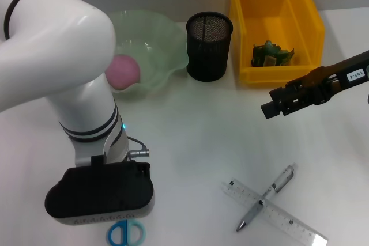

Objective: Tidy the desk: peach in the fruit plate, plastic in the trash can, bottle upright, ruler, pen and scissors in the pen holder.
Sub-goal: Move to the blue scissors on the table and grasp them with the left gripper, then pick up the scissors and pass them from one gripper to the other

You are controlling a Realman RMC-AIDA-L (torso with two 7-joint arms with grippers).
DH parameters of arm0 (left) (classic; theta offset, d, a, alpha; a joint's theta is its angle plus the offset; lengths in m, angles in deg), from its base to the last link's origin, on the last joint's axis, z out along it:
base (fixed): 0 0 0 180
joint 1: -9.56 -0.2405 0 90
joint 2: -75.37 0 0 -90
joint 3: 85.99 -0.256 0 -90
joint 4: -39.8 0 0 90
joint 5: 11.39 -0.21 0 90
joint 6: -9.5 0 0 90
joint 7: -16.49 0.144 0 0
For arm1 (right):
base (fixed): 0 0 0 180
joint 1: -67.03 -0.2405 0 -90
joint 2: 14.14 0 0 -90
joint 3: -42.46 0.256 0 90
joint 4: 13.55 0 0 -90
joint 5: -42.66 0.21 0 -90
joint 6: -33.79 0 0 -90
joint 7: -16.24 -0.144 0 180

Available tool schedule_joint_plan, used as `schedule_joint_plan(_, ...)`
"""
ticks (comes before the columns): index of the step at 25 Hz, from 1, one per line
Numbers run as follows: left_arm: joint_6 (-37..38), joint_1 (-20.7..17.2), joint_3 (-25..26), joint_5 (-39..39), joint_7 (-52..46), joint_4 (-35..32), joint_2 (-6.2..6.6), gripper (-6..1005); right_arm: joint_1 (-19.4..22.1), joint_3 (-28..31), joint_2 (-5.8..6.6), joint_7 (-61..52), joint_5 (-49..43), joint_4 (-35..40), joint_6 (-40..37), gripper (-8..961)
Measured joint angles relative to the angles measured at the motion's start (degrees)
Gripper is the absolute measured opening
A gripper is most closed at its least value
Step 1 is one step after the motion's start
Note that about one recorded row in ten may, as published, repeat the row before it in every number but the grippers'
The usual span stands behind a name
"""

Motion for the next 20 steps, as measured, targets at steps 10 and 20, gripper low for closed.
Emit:
schedule_joint_plan(10, 0.16, 0.00, -0.21, -0.18, -0.57, -0.03, 0.00, 245, -0.02, 0.00, 0.00, -0.01, 0.03, -0.12, 0.00, 814)
schedule_joint_plan(20, 0.20, -0.02, -0.27, -0.46, -0.75, 0.02, 0.00, 332, -0.04, 0.00, 0.00, 0.00, 0.03, -0.09, 0.00, 814)
